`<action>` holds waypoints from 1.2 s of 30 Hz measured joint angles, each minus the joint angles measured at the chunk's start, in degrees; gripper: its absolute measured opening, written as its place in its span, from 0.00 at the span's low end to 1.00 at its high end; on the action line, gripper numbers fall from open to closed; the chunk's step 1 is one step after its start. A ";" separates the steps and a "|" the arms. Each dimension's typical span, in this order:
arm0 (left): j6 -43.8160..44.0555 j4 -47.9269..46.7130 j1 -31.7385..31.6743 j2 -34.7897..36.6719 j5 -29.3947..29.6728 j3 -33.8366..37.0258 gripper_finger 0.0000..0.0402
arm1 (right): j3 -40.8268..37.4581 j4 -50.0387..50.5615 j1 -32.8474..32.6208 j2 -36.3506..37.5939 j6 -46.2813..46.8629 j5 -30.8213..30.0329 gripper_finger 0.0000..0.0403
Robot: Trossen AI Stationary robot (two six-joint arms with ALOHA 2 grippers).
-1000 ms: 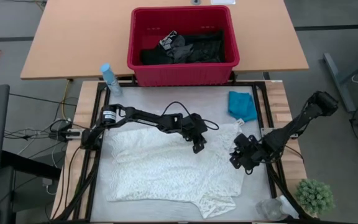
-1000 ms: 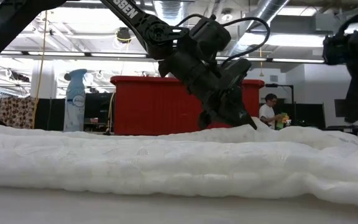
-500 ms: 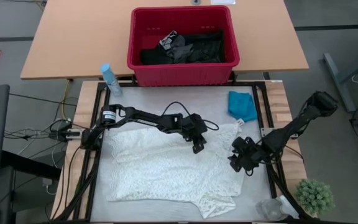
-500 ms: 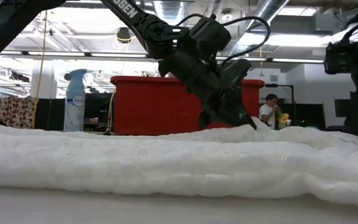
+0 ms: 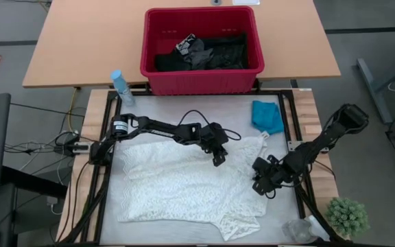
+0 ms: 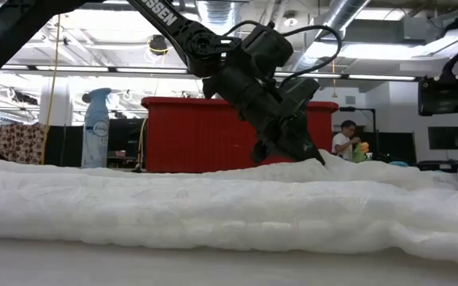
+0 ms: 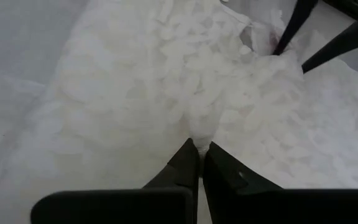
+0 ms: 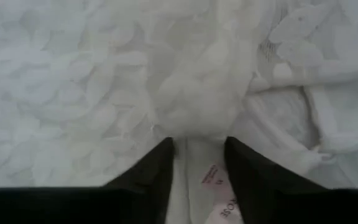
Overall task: Fold laundry
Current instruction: Fold the white shirt
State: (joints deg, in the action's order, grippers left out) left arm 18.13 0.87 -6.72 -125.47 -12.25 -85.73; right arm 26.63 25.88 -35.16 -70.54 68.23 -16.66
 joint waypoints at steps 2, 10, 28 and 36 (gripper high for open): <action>-0.04 0.02 -0.02 0.00 -0.02 0.00 0.00 | 0.00 0.03 0.00 0.29 0.12 0.04 0.28; -0.29 0.08 0.00 0.00 -0.02 0.00 0.00 | -0.02 5.10 0.51 5.60 -2.01 0.49 0.13; -1.01 0.08 -0.01 0.00 1.03 0.00 0.00 | -0.02 6.98 1.76 9.57 -5.74 -2.79 0.58; -0.99 0.11 -0.01 0.00 1.10 0.00 0.00 | -0.02 1.86 4.14 5.84 -10.44 -1.89 0.57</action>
State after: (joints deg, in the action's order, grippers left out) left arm 17.14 0.97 -6.73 -125.47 -11.15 -85.73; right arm 26.61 27.74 -31.01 -64.70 57.80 -18.55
